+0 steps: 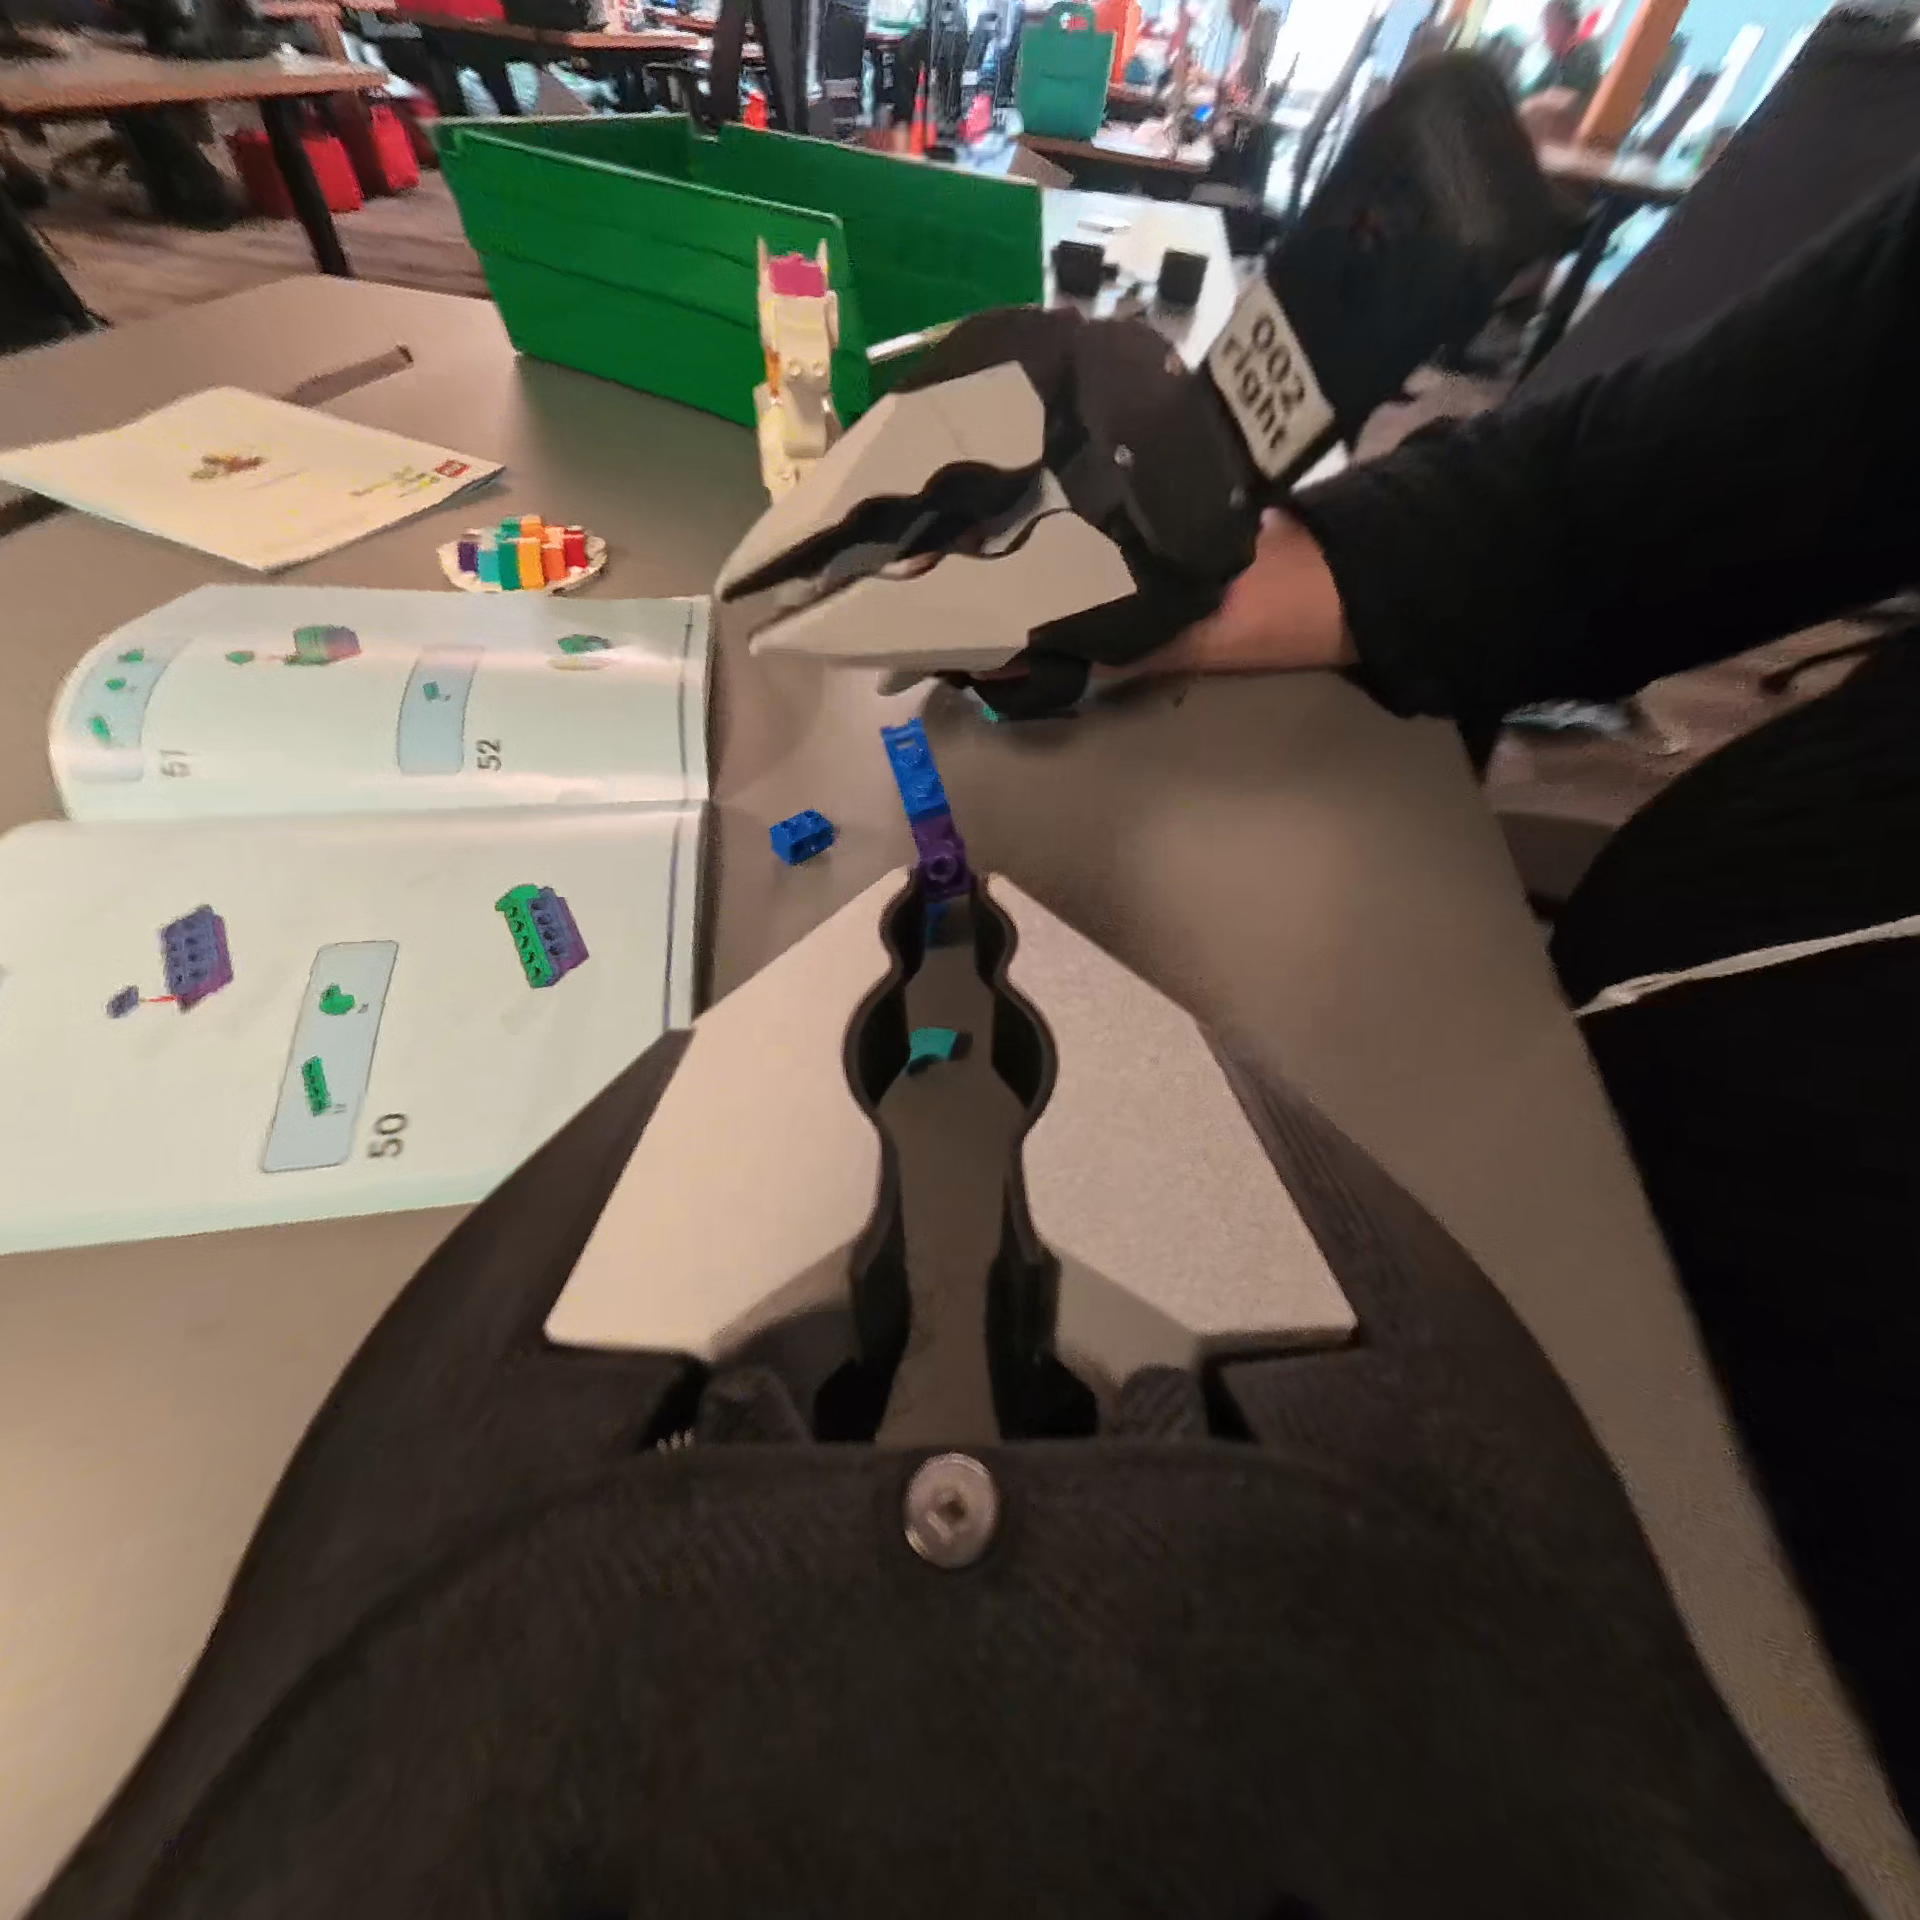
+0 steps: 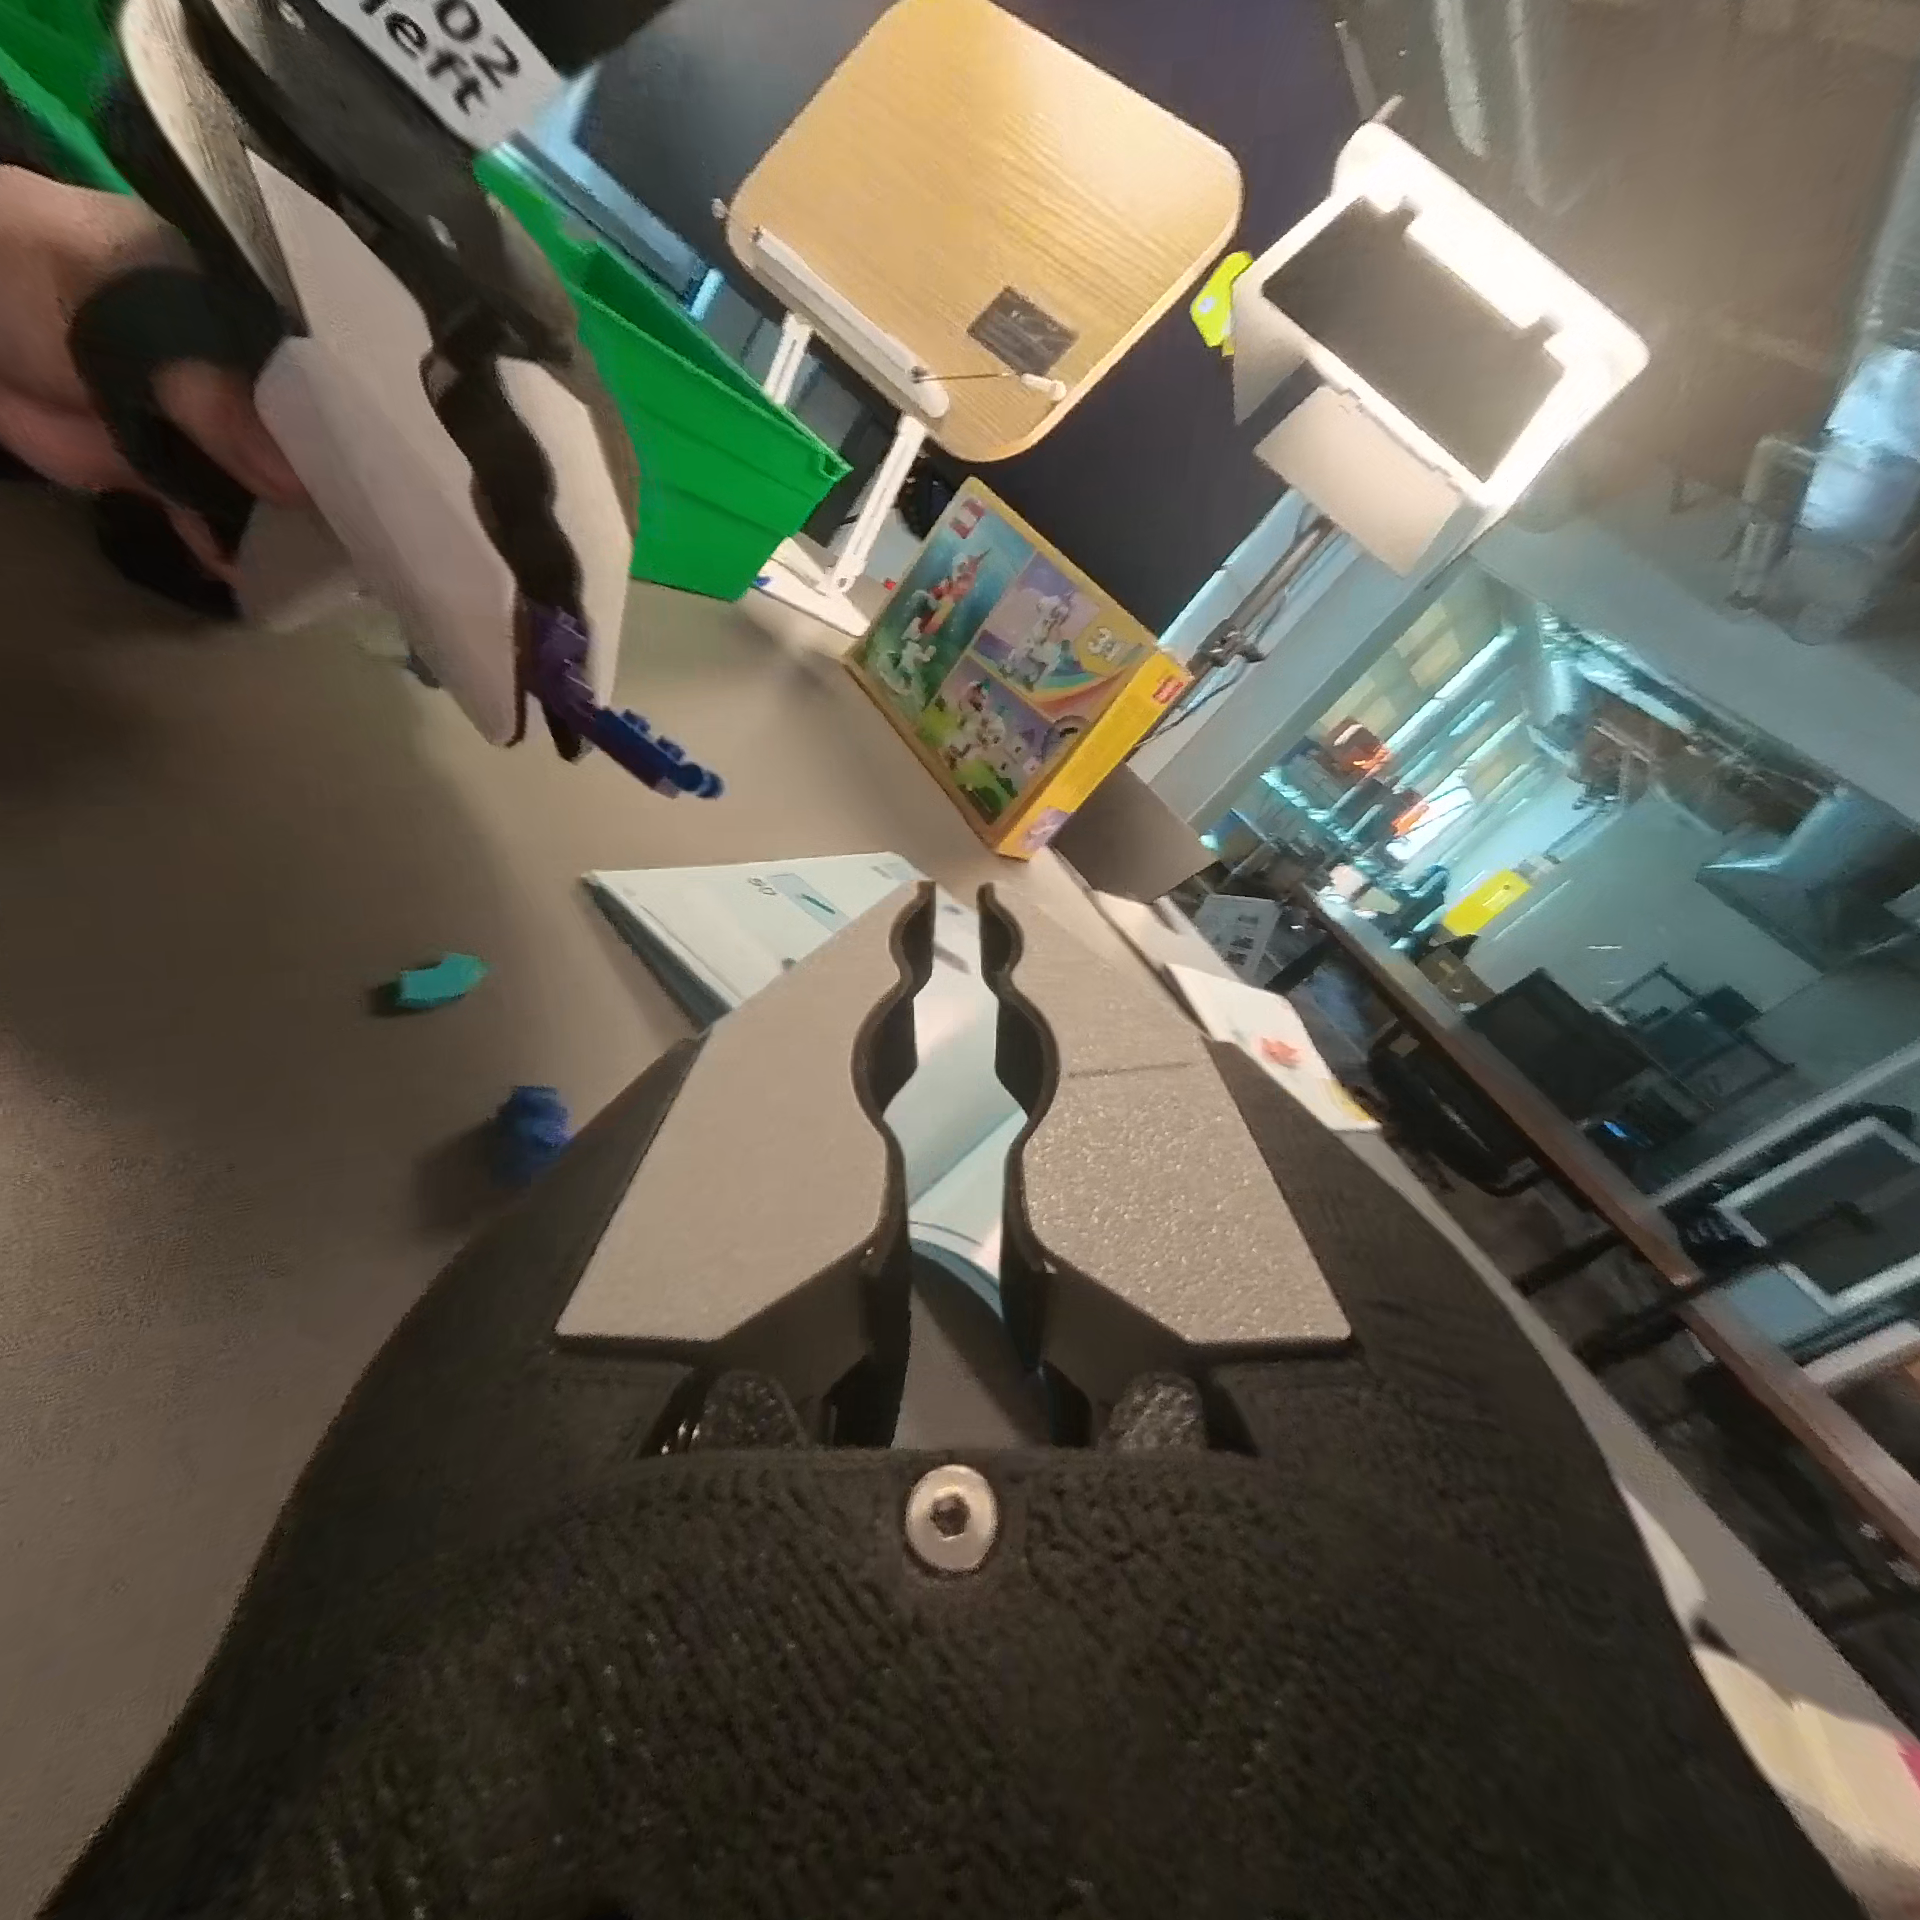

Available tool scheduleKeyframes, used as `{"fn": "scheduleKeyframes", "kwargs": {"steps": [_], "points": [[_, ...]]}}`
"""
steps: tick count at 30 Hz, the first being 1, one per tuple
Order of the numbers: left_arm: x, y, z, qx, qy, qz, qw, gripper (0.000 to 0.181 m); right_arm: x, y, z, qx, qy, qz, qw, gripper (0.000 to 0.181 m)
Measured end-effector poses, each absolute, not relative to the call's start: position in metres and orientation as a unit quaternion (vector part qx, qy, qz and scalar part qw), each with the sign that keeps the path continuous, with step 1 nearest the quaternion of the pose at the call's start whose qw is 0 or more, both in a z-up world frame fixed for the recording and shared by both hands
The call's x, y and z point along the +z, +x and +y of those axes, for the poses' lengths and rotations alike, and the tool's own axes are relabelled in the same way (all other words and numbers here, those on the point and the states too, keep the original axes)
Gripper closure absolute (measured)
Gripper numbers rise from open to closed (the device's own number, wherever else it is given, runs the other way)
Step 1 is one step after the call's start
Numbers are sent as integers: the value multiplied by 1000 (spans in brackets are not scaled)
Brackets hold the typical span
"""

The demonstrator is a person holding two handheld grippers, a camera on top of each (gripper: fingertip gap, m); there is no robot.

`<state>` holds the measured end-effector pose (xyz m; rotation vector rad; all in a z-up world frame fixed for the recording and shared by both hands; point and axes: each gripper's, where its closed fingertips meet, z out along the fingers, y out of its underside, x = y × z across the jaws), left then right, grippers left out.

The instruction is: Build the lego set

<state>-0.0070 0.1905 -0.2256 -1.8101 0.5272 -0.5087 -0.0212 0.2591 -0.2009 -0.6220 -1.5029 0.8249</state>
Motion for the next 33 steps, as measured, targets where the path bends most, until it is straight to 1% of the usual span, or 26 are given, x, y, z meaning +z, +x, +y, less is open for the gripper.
{"fn": "scheduleKeyframes", "kwargs": {"steps": [1, 4, 7, 11, 20, 26, 33], "points": [[-227, -7, 190, -194, -768, 234, 563, 174, -207, -24, 256, 360, -272, -671, 588, 174], [-229, -2, 184, -166, -763, 264, 566, 173, -232, -34, 247, 343, -289, -735, 509, 161], [-233, 1, 179, -154, -762, 285, 560, 173, -251, -40, 240, 315, -302, -782, 446, 152], [-235, -1, 175, -146, -764, 294, 556, 174, -258, -46, 238, 264, -307, -809, 427, 151], [-236, -4, 174, -143, -766, 295, 553, 173, -261, -54, 242, 164, -282, -828, 456, 157], [-236, -5, 174, -145, -767, 292, 552, 173, -259, -57, 239, 148, -264, -822, 482, 159], [-236, -5, 174, -148, -767, 291, 552, 173, -264, -54, 243, 153, -268, -820, 482, 160]]}}
